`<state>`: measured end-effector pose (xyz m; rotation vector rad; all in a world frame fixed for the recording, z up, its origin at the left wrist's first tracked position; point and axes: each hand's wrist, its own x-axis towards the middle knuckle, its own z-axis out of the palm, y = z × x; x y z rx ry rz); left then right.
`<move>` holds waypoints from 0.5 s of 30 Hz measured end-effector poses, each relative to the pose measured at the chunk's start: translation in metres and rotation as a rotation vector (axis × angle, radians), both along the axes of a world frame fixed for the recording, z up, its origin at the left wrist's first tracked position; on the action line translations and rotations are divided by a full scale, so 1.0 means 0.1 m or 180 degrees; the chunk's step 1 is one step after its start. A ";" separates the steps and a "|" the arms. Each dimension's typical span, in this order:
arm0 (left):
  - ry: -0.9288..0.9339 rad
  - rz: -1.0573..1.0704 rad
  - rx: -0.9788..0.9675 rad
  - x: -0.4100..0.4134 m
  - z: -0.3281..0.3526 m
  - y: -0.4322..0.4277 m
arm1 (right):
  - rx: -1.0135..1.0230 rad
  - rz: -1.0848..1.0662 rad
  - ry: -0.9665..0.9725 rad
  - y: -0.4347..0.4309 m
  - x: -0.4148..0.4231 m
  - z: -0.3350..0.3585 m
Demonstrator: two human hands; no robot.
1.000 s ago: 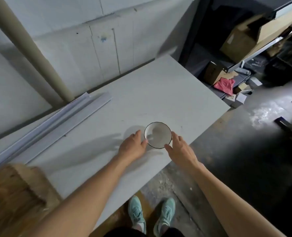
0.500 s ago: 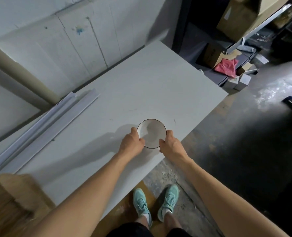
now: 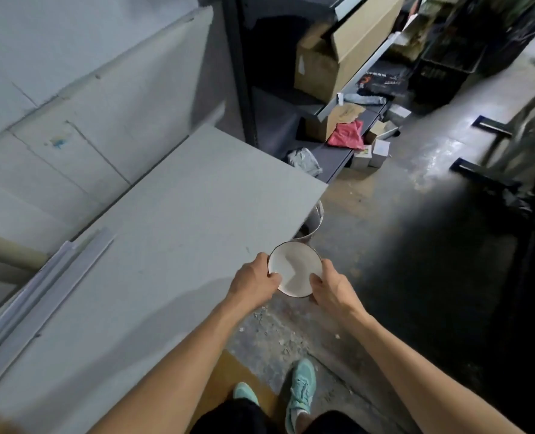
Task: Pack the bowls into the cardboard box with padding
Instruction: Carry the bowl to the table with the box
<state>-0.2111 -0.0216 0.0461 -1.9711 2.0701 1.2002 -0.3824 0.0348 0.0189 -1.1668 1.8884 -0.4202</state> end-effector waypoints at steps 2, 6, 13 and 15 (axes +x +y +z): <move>0.0022 -0.0197 -0.0012 -0.32 0.05 -0.01 | 0.0050 -0.0157 -0.0010 0.05 -0.32 0.04; 0.0164 -0.0522 -0.0014 -0.90 0.12 -0.04 | -0.0010 -0.0540 0.0093 0.18 -0.89 0.15; 0.0478 -0.1001 0.0112 -1.74 0.23 -0.32 | -0.0182 -0.1312 -0.0073 0.22 -1.58 0.24; 0.0544 -0.1096 0.0116 -1.96 0.22 -0.47 | -0.0170 -0.1504 -0.0172 0.17 -1.74 0.25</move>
